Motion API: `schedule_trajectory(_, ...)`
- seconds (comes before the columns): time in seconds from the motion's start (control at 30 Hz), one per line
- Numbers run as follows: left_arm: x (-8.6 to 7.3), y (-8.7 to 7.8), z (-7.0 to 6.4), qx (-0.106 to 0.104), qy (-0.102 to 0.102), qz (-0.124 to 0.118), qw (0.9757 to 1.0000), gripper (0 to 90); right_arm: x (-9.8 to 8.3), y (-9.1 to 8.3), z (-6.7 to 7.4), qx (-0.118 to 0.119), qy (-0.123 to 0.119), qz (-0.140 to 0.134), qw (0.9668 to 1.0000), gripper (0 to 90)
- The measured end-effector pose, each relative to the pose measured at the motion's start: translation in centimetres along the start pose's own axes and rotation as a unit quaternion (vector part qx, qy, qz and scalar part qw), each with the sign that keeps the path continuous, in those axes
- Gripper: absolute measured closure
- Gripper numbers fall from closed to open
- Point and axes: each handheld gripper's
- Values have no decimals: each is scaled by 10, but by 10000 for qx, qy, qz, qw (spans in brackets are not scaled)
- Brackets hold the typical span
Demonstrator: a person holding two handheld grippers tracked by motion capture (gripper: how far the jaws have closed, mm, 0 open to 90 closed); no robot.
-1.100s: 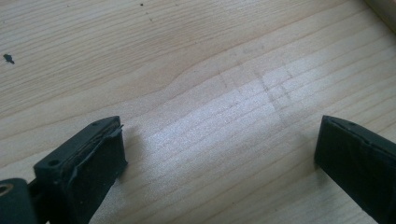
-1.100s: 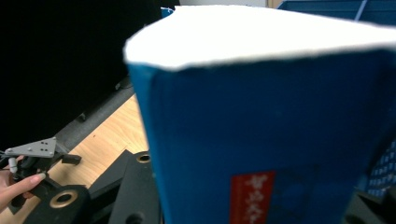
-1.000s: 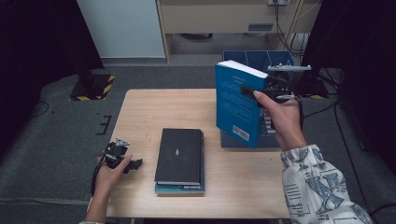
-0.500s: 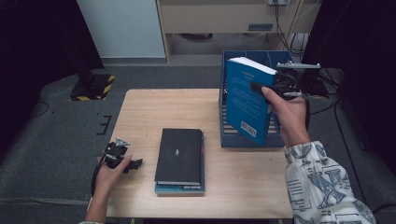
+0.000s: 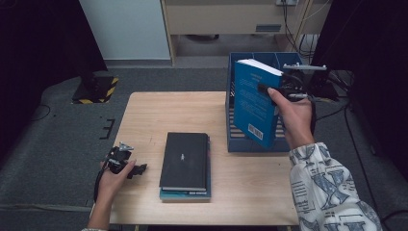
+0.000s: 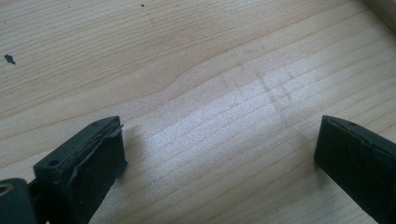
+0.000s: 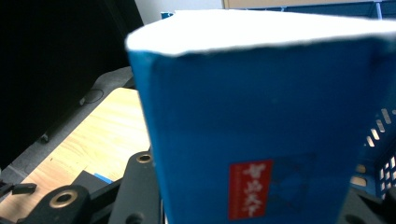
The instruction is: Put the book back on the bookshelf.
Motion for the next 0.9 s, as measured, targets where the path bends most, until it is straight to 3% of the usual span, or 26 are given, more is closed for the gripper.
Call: schedule_trajectory(0.9,0,0,0,-1,4,-28,10000,10,10,17,9,-362,236,-7,9991,608)
Point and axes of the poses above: each handheld gripper's, and its own axes: y roughly forward along the jaws, x roughly out of its top, z roughly to its left, and after that the axes turned 14 degrees about -x, right-handed
